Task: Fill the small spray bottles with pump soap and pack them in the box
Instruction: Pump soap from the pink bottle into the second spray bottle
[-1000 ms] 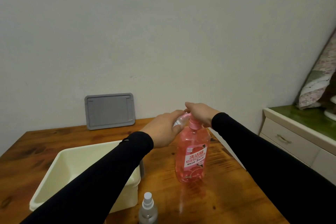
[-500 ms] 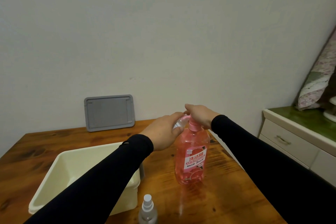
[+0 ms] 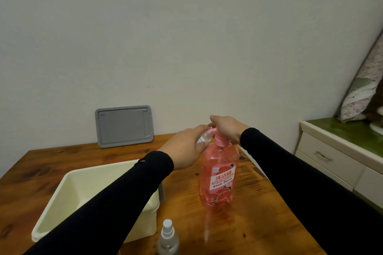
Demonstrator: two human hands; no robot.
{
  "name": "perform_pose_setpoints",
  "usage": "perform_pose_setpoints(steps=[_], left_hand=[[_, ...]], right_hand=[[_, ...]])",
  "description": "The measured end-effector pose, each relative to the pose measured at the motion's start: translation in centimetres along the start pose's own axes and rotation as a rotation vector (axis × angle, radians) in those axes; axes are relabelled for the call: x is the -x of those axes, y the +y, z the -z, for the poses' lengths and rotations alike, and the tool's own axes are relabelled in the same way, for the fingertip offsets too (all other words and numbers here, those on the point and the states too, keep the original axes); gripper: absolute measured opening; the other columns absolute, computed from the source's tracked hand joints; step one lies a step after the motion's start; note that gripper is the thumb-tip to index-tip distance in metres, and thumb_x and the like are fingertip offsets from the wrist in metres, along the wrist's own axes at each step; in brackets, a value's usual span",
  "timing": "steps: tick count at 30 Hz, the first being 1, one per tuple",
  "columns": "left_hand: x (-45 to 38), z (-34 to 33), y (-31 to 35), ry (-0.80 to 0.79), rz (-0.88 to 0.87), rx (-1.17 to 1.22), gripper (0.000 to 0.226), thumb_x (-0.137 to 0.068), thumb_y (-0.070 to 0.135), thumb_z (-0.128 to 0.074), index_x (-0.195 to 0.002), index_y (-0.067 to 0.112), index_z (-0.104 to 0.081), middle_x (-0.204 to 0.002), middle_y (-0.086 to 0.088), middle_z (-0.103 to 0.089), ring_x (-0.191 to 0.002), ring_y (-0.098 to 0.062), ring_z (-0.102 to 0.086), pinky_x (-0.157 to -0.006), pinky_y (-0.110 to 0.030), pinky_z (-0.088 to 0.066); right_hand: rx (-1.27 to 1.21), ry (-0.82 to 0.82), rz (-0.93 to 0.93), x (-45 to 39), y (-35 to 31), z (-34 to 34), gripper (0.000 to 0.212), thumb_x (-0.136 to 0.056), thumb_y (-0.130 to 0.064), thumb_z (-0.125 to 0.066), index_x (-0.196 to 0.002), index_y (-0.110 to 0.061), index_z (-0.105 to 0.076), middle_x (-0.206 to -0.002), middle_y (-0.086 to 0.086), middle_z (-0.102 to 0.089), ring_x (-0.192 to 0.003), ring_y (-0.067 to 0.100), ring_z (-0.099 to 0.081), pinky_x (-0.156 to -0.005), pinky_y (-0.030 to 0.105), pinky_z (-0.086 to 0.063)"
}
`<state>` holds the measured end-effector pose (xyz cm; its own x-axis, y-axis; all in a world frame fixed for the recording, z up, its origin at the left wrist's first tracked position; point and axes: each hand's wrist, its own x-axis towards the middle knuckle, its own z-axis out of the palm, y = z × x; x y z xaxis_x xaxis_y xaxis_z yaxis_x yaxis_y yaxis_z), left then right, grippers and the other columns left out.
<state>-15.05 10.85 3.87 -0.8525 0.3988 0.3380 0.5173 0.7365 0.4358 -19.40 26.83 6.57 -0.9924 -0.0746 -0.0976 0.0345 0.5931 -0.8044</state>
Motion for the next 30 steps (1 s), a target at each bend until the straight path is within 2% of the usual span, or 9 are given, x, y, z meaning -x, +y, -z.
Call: perform_pose_setpoints(steps=[8,16,20,22,24,25,27,28,30], left_hand=[[-0.4,1.1,0.5,0.013,-0.002,0.006,0.046,-0.097,0.040,-0.045,-0.140,0.034,-0.032,-0.131,-0.002,-0.055,-0.109,-0.017,-0.052,-0.080,-0.024,-0.036],[0.0,0.1,0.1,-0.010,0.009,0.007,0.047,-0.098,0.040,-0.044,-0.142,0.036,-0.029,-0.134,-0.002,-0.053,-0.114,-0.018,-0.051,-0.081,-0.023,-0.035],[-0.1,0.4,0.2,-0.012,0.008,0.016,0.047,-0.098,0.040,-0.044,-0.142,0.034,-0.030,-0.136,0.000,-0.052,-0.116,-0.018,-0.050,-0.082,-0.023,-0.034],[-0.3,0.8,0.3,0.002,0.001,0.022,0.046,-0.097,0.040,-0.044,-0.141,0.034,-0.031,-0.135,0.000,-0.052,-0.115,-0.018,-0.051,-0.081,-0.023,-0.035],[-0.4,1.1,0.4,0.007,-0.001,0.019,0.046,-0.097,0.040,-0.045,-0.141,0.033,-0.032,-0.134,-0.001,-0.053,-0.114,-0.018,-0.052,-0.081,-0.024,-0.036],[-0.5,1.1,0.4,0.006,0.000,0.019,0.046,-0.097,0.040,-0.045,-0.141,0.033,-0.032,-0.135,-0.001,-0.053,-0.114,-0.018,-0.052,-0.082,-0.024,-0.036],[-0.4,0.9,0.3,0.007,-0.001,0.025,0.046,-0.097,0.040,-0.045,-0.141,0.034,-0.031,-0.135,-0.001,-0.053,-0.114,-0.018,-0.052,-0.081,-0.024,-0.036],[-0.3,0.7,0.2,0.007,0.000,0.032,0.046,-0.097,0.040,-0.044,-0.141,0.035,-0.031,-0.135,-0.001,-0.053,-0.114,-0.018,-0.052,-0.081,-0.024,-0.036],[-0.1,0.2,0.0,0.002,0.007,0.037,0.047,-0.097,0.040,-0.044,-0.142,0.036,-0.030,-0.135,-0.001,-0.052,-0.115,-0.018,-0.052,-0.081,-0.023,-0.036]], right_hand=[[-0.004,-0.008,0.025,0.5,-1.2,1.3,0.056,-0.094,-0.052,-0.029,-0.130,-0.015,-0.050,-0.133,0.008,-0.053,-0.104,0.019,-0.048,-0.084,0.034,-0.032],[-0.002,0.008,0.001,0.1,0.0,0.1,0.052,-0.097,-0.044,-0.026,-0.125,-0.010,-0.054,-0.127,0.012,-0.057,-0.096,0.023,-0.054,-0.082,0.034,-0.038],[-0.005,-0.002,-0.003,0.4,-0.4,0.6,0.054,-0.097,-0.047,-0.027,-0.128,-0.012,-0.052,-0.127,0.010,-0.056,-0.100,0.022,-0.052,-0.081,0.033,-0.035],[-0.029,-0.005,0.011,0.5,-0.8,1.1,0.055,-0.097,-0.049,-0.027,-0.130,-0.012,-0.050,-0.107,0.005,-0.062,-0.107,0.022,-0.050,-0.084,0.033,-0.032],[-0.028,-0.015,0.020,0.6,-1.3,1.5,0.058,-0.097,-0.050,-0.025,-0.134,-0.012,-0.048,-0.080,-0.003,-0.054,-0.109,0.021,-0.048,-0.085,0.032,-0.029],[-0.027,-0.017,0.021,0.6,-1.3,1.5,0.058,-0.097,-0.050,-0.025,-0.134,-0.012,-0.047,-0.079,-0.003,-0.054,-0.108,0.020,-0.047,-0.085,0.032,-0.028],[-0.024,-0.012,0.024,0.5,-1.1,1.3,0.057,-0.097,-0.050,-0.025,-0.133,-0.012,-0.049,-0.108,0.006,-0.062,-0.105,0.020,-0.048,-0.084,0.033,-0.031],[-0.021,-0.003,0.022,0.4,-0.9,1.1,0.056,-0.097,-0.049,-0.025,-0.130,-0.013,-0.051,-0.122,0.009,-0.059,-0.104,0.020,-0.049,-0.084,0.033,-0.033],[-0.021,0.012,0.010,0.2,-0.4,0.6,0.053,-0.096,-0.048,-0.025,-0.125,-0.014,-0.054,-0.130,0.012,-0.055,-0.101,0.023,-0.052,-0.084,0.035,-0.036]])
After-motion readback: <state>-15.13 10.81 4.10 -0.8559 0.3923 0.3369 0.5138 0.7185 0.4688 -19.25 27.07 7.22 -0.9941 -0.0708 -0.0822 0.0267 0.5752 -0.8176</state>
